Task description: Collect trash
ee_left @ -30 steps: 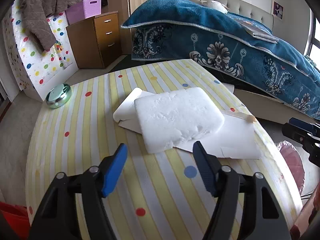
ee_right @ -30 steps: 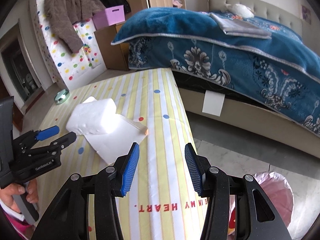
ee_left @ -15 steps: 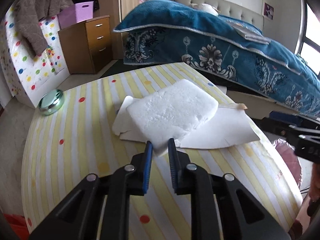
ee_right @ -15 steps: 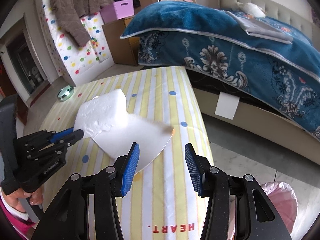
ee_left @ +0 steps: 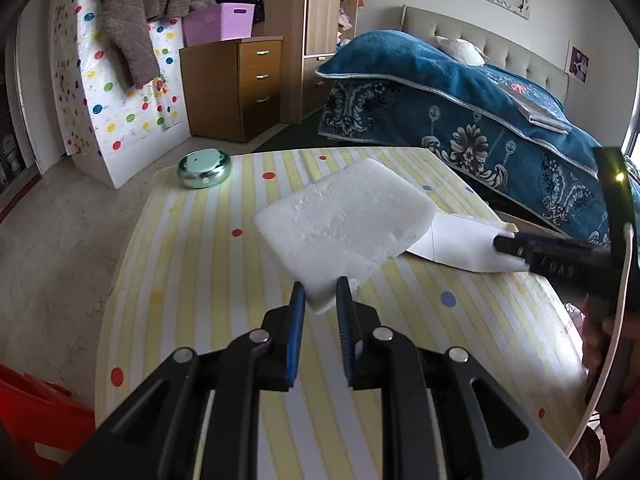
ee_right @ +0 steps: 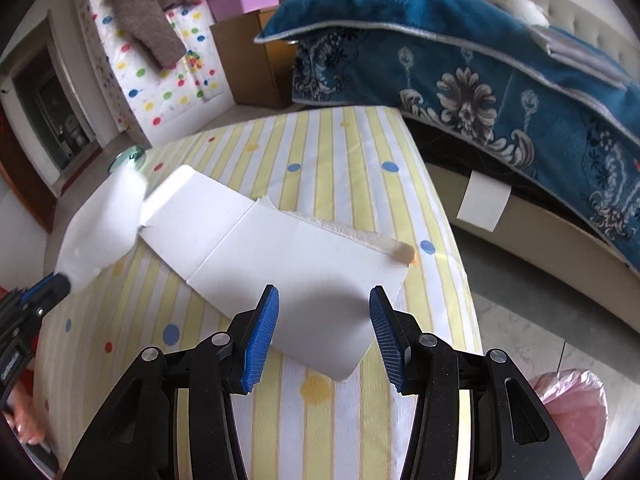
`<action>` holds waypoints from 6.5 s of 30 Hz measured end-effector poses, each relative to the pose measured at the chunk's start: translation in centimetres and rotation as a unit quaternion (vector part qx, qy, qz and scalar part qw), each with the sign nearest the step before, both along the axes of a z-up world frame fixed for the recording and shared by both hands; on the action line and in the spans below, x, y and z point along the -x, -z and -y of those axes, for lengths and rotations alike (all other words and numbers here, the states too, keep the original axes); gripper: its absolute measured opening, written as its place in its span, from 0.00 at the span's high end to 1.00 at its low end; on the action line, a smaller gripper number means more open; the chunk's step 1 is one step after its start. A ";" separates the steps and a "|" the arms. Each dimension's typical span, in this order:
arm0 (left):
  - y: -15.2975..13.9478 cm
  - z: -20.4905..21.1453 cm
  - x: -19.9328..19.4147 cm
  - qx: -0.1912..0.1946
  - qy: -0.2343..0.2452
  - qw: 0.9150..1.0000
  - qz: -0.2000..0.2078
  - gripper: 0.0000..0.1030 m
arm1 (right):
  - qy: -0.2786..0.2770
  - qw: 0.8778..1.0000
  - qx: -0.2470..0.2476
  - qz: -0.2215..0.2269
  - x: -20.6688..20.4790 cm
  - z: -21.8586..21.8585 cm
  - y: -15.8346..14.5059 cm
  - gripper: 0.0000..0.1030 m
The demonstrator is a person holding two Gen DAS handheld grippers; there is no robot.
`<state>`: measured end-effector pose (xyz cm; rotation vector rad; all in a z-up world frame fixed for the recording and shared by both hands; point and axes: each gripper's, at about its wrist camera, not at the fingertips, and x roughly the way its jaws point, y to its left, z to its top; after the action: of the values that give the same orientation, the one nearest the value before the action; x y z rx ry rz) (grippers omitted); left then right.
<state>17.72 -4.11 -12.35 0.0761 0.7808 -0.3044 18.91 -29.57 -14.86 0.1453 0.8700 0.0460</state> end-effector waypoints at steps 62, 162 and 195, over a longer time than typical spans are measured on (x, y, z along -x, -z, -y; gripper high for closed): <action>-5.0 21.7 19.7 -0.035 0.273 0.959 0.064 0.86 | 0.235 0.964 0.035 0.123 33.7 12.0 -9.2 1.00; -11.8 -6.9 20.2 -0.042 -0.096 0.994 0.032 0.07 | -0.032 0.990 0.060 0.124 29.2 -8.0 -17.5 0.10; -11.7 -6.6 20.4 -0.041 -0.097 0.994 0.033 0.07 | -0.029 0.991 0.058 0.121 29.3 -7.3 -17.3 0.10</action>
<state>-2.64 2.47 -0.62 0.0868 0.7293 -0.0852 -10.34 -22.26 2.49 0.0046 0.6322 0.0651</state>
